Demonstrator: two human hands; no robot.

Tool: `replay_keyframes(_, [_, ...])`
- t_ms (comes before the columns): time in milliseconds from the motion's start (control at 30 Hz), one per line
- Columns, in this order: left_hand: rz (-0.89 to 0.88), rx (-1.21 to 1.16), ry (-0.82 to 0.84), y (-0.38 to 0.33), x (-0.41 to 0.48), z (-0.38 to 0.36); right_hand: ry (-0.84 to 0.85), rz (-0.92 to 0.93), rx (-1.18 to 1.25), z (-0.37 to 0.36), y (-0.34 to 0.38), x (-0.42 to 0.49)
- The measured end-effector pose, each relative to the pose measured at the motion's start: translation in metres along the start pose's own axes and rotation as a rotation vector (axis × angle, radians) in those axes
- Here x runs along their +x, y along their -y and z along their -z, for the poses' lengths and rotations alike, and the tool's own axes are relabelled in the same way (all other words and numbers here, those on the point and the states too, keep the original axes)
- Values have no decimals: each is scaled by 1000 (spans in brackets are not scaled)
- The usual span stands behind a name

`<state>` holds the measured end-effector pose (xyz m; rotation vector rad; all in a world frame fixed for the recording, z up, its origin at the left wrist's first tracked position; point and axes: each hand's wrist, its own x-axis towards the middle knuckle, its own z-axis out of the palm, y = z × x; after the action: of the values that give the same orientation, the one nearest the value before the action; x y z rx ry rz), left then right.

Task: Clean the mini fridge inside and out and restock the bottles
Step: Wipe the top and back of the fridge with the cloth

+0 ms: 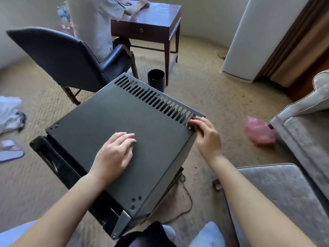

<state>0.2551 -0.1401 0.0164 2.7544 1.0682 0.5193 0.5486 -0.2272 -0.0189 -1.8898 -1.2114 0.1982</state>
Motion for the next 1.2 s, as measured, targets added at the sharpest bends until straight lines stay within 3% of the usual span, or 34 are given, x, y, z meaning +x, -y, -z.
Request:
replay_keyframes(133, [147, -29, 29, -47, -24, -8, 39, -19, -4, 14, -24, 55])
replay_keyframes(333, [466, 2, -59, -116, -54, -23, 119, 16, 150, 43, -47, 52])
replay_keyframes(500, [661, 53, -160, -158, -78, -30, 213, 266, 173, 50, -40, 41])
replay_keyframes(633, [837, 119, -269, -169, -116, -19, 341, 352, 181, 15, -12, -1])
replay_keyframes(767, [999, 106, -363, -188, -145, -9, 530, 667, 225, 2, 19, -66])
replay_keyframes(833, [1022, 29, -402, -193, -157, -12, 596, 741, 260, 3, 29, -86])
replay_keyframes(933, [1039, -71, -353, -201, -170, -18, 555, 715, 291, 13, 27, -102])
replay_keyframes(1200, [1061, -35, -367, -201, -167, -24, 559, 541, 290, 34, 6, -109])
